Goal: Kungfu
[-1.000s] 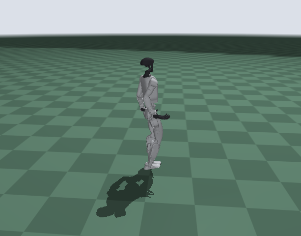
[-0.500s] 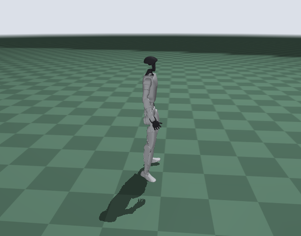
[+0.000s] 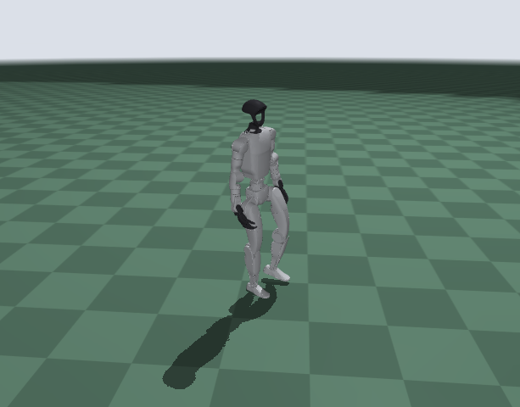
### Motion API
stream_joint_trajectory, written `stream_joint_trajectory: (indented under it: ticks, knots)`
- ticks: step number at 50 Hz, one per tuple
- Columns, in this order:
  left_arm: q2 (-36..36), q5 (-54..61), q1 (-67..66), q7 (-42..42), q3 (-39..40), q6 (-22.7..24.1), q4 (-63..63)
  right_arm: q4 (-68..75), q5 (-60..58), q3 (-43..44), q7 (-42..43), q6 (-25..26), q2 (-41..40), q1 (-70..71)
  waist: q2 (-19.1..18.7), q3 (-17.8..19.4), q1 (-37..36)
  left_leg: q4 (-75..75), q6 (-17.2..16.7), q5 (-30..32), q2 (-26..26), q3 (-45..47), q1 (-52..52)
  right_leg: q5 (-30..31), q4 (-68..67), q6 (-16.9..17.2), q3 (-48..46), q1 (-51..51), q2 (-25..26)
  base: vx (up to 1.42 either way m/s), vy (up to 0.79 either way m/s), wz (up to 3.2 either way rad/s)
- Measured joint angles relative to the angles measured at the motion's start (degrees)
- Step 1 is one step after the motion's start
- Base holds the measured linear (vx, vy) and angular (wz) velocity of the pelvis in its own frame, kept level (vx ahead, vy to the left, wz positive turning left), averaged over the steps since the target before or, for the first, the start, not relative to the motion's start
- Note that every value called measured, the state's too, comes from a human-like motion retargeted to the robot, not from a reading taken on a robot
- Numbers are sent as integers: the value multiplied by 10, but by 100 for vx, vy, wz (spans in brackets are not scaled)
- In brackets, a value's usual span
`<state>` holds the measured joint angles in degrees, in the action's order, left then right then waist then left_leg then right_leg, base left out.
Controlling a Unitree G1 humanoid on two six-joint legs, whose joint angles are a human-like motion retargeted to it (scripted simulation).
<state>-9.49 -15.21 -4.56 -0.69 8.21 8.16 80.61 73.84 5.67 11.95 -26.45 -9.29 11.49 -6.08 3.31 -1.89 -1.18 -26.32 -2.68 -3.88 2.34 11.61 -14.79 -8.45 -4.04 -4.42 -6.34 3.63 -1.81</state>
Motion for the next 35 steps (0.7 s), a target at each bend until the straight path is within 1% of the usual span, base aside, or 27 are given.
stream_joint_trajectory:
  ticks: [3, 6, 9, 12, 17, 20, 22, 23, 24, 25, 27, 28, 29, 30, 32, 33, 35]
  knots:
    - [8, -23, -20, 0, 18, 0, 11, 36, 7, 32, 83, -4, -16, 9, -9, 1, -20, 46, 0, 3, -13, 17, -29, -3, 2, -6, 31, -7, 22, 9, -32, -121]
    - [7, -52, -50, -18, 30, -9, 26, 52, 18, 59, 140, 4, -36, 13, -20, 7, -36, 99, -14, 28, -25, 24, -53, -7, 7, -16, 66, -21, 53, 13, -32, -117]
    - [3, -79, -81, -47, 38, -24, 45, 60, 46, 69, 154, -1, -51, 12, -28, 19, -51, 146, -32, 58, -38, 25, -77, -13, 10, -26, 97, -42, 80, 21, -41, -107]
    - [0, -108, -108, -85, 46, -50, 64, 70, 68, 62, 131, -2, -54, 8, -36, 30, -59, 180, -60, 73, -43, 41, -98, -24, 9, -33, 118, -65, 103, 29, -40, -67]
    - [2, -155, -145, -133, 69, -88, 78, 101, 29, 46, 95, 6, -54, -8, -32, 31, -70, 195, -49, 65, -36, 149, -108, -41, 2, -34, 131, -90, 126, 41, -39, -34]
    - [1, -162, -163, -145, 82, -97, 72, 129, -18, 33, 105, 7, -57, -16, -18, 26, -84, 175, -18, 66, -35, 173, -100, -41, -6, -25, 138, -104, 134, 51, -40, -38]
    - [0, -163, -174, -145, 92, -96, 65, 144, -52, 31, 118, 9, -63, -24, 4, 18, -91, 158, 56, 57, -47, 164, -93, -34, -11, -5, 139, -111, 125, 71, -47, -24]
    - [-2, -164, -178, -143, 98, -95, 63, 148, -69, 32, 125, 11, -67, -31, 14, 13, -93, 160, 84, 60, -53, 165, -87, -28, -14, 10, 135, -116, 122, 76, -46, -8]
    - [-4, -165, -181, -142, 103, -96, 63, 151, -84, 35, 132, 11, -72, -39, 24, 5, -91, 159, 98, 48, -62, 148, -84, -19, -19, 29, 125, -119, 119, 73, -42, 7]
    - [-8, -166, -183, -140, 108, -96, 63, 154, -99, 39, 140, 12, -78, -49, 34, -5, -89, 156, 104, 31, -72, 123, -81, -8, -23, 52, 114, -121, 116, 81, -44, 17]
    - [-19, -167, -171, -143, 120, -104, 74, 155, -106, 41, 151, 10, -88, -66, 53, -24, -82, 139, 98, 13, -78, 123, -87, 35, -44, 119, 113, -115, 114, 82, -47, 14]
    - [-25, -168, -155, -146, 126, -110, 80, 155, -99, 39, 153, 7, -92, -69, 62, -28, -81, 133, 95, 4, -85, 114, -90, 62, -58, 164, 107, -108, 107, 51, -64, 17]
    - [-34, -167, -133, -147, 129, -115, 84, 157, -87, 39, 152, 3, -94, -64, 64, -27, -79, 118, 81, -7, -70, 101, -91, 91, -76, 185, 77, -97, 120, 27, -93, 29]
    - [-43, -165, -106, -148, 132, -120, 87, 159, -72, 39, 149, -1, -95, -56, 63, -23, -77, 99, 62, -20, -46, 85, -91, 119, -96, 194, 36, -83, 145, 18, -133, 18]
    - [-50, -143, -69, -145, 122, -114, 78, 155, -52, 37, 141, -6, -84, -48, 53, -21, -88, 94, 35, -29, -3, 97, -68, 133, -173, 194, -46, -46, 181, 20, -137, -22]
    - [-51, -129, -52, -143, 114, -108, 71, 147, -51, 38, 138, -6, -81, -47, 45, -26, -94, 91, 27, -31, 12, 101, -62, 140, -212, 194, -79, -27, 191, 36, -90, -26]
    - [-53, -105, -20, -147, 98, -96, 55, 126, -63, 43, 140, 0, -78, -53, 31, -37, -93, 86, 21, -44, 25, 91, -50, 140, -284, 194, -106, 10, 193, 55, -19, 20]
